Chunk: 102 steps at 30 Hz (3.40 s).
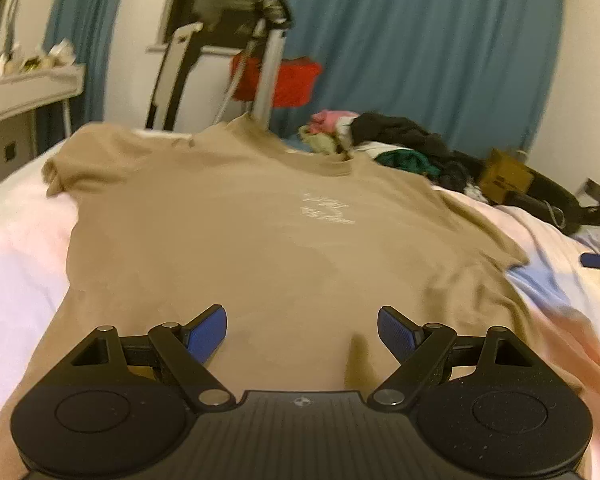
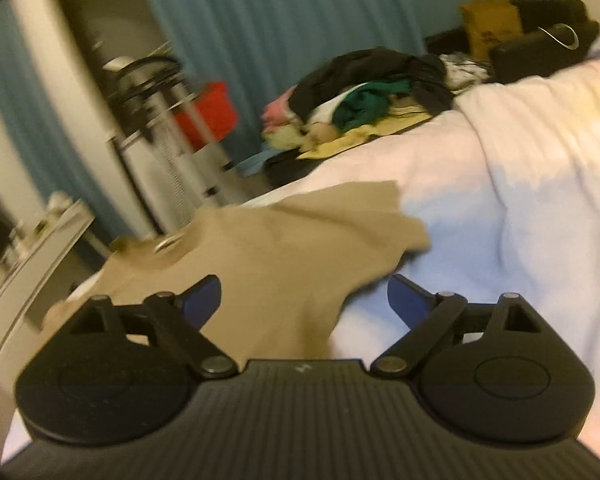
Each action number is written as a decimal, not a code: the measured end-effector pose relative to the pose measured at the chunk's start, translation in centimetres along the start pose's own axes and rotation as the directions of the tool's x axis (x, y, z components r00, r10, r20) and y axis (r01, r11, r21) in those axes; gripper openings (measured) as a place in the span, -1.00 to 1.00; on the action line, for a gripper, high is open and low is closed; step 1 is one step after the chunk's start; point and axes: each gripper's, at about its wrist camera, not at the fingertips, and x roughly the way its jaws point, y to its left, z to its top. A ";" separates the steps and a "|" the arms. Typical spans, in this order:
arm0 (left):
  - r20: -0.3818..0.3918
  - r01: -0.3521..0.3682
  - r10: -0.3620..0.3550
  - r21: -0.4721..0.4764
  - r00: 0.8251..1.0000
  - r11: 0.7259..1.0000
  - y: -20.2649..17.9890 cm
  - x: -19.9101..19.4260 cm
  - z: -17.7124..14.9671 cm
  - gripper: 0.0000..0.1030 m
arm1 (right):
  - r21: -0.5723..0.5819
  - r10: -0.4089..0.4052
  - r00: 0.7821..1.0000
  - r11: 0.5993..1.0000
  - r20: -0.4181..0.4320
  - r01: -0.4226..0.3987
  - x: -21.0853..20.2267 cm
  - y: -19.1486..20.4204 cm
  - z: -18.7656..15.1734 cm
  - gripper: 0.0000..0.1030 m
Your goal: Fold clothes
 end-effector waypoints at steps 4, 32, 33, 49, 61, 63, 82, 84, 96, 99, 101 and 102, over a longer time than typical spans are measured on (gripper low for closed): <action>0.004 0.065 -0.065 0.042 0.998 0.997 -2.0 -3.0 -0.5 0.64 | -0.050 0.000 1.000 0.999 -0.003 0.000 -7.2 1.4 -2.5 0.78; -0.325 0.486 -0.394 0.288 0.860 0.825 -21.3 -7.8 -10.3 -0.91 | 0.209 0.103 0.985 0.969 0.139 -0.131 -17.0 -2.3 -5.4 0.78; -0.323 0.506 -0.416 0.284 0.850 0.814 -22.0 -8.0 -10.0 -0.91 | 0.208 0.104 0.983 0.969 0.154 -0.135 -17.2 -2.4 -5.3 0.78; -0.295 0.452 -0.373 0.275 0.880 0.849 -18.9 -9.7 -7.0 0.56 | 0.231 0.171 0.972 0.951 0.162 -0.206 -14.7 -2.7 -4.1 0.80; -0.032 0.105 -0.103 0.079 0.994 0.991 -5.5 -9.5 -2.0 0.70 | 0.465 0.225 0.973 0.857 0.054 -0.224 4.9 -4.5 -2.0 0.58; -0.033 0.083 -0.083 0.006 0.996 0.997 -4.2 -8.4 -1.7 0.70 | 0.473 0.200 0.978 0.858 0.053 -0.201 7.4 -5.0 -2.2 0.47; -0.052 0.066 -0.071 -0.089 0.996 0.994 -1.7 0.2 -1.0 0.70 | 0.452 0.119 0.974 0.870 0.195 -0.197 22.4 -7.8 0.9 -0.19; -0.056 0.061 -0.066 -0.090 0.996 0.994 -1.7 0.7 -0.9 0.70 | 0.431 0.068 0.987 0.894 0.144 -0.125 23.6 -7.4 2.2 -0.71; -0.002 0.082 -0.082 -0.093 0.997 0.992 -1.7 -1.2 0.8 0.70 | 0.105 -0.135 0.968 0.988 0.214 0.115 19.0 -3.2 8.1 -0.92; 0.026 0.076 -0.073 -0.131 0.997 0.989 -0.7 -2.4 1.8 0.70 | -0.037 -0.185 0.948 0.979 0.260 0.201 17.1 1.6 9.2 -0.92; 0.050 0.073 -0.066 -0.158 0.997 0.985 0.2 -3.3 2.4 0.70 | -0.136 -0.203 0.934 0.958 0.295 0.251 16.4 5.1 9.5 -0.92; 0.065 0.072 -0.062 -0.174 0.996 0.982 0.8 -3.9 2.6 0.70 | -0.192 -0.206 0.927 0.942 0.313 0.274 16.3 7.1 9.6 -0.92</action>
